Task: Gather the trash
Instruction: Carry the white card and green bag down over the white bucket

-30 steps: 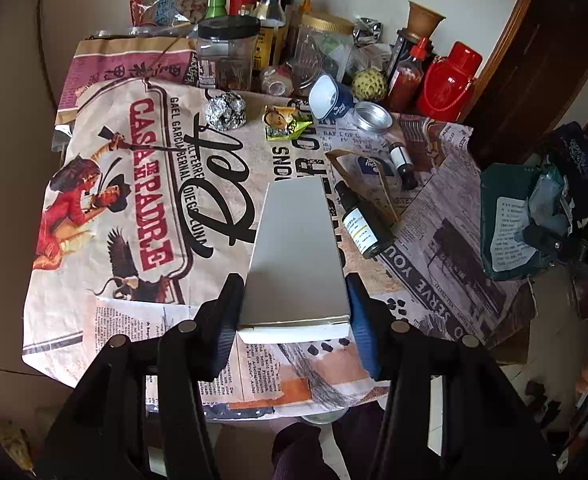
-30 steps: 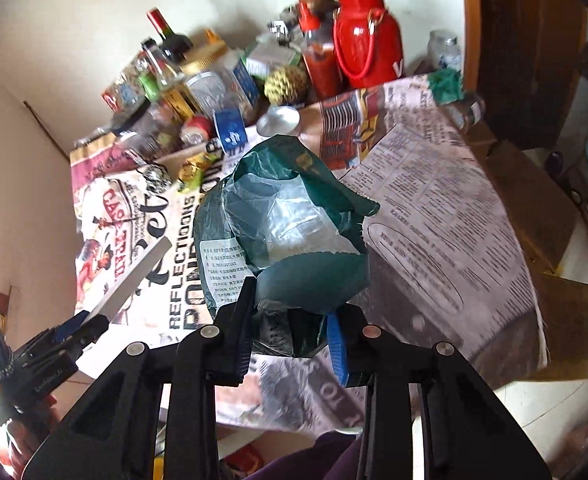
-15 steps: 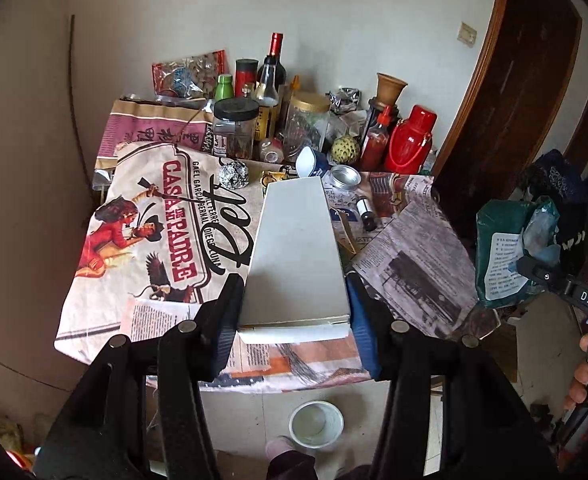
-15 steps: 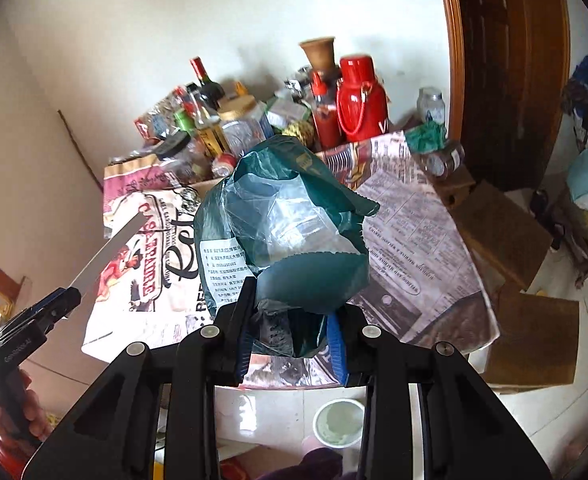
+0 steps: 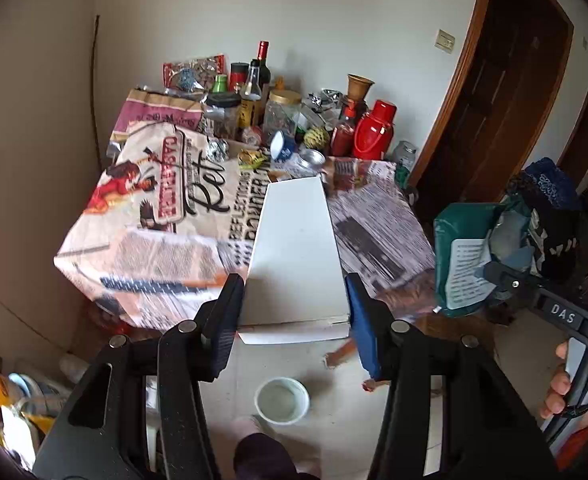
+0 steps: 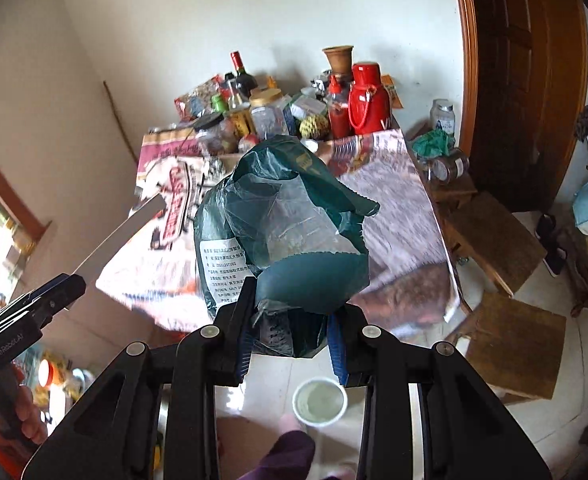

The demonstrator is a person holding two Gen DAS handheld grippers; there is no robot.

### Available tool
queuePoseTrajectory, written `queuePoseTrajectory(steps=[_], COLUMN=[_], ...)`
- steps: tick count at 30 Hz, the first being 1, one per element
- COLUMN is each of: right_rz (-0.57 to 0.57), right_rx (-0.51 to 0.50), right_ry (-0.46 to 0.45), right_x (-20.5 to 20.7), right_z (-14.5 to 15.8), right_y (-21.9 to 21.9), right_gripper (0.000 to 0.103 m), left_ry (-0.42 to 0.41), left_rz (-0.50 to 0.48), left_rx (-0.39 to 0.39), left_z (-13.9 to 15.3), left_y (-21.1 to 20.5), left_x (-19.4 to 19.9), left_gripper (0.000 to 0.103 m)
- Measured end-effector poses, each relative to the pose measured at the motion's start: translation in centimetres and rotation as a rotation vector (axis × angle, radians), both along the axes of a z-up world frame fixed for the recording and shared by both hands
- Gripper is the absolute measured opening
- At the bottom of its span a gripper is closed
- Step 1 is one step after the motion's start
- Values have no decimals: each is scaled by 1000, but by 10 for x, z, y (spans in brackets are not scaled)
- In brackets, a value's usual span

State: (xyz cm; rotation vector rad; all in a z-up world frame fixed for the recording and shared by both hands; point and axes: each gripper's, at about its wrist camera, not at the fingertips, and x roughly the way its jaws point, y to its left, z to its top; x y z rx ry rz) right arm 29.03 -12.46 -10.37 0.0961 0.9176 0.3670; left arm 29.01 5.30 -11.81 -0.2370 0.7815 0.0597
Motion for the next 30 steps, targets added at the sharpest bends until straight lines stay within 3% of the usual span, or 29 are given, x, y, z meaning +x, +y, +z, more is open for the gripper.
queuePoseTrajectory(steps=[8,15,23,30], right_rz=[40,58,71,45], right_rx=[-30,-49,-109,-149], right_ry=[90,210,343,456], right_x=[-25,-28,-26,-14], right_z=[-41,-106,-217,-338], right_y=[-11,-4,19,26], right_gripper=[29,29,29,29], left_ry=[92,237,379,497], left_rz=[-9,-38,-95,-84], left_rx=[-19,-42,-50,-77], left_z=[-32,-94,-201,-328], left_y=[-39,-44,-33,-13], left_x=[-41,-42,-20,-3], left_gripper=[50,50,50,50])
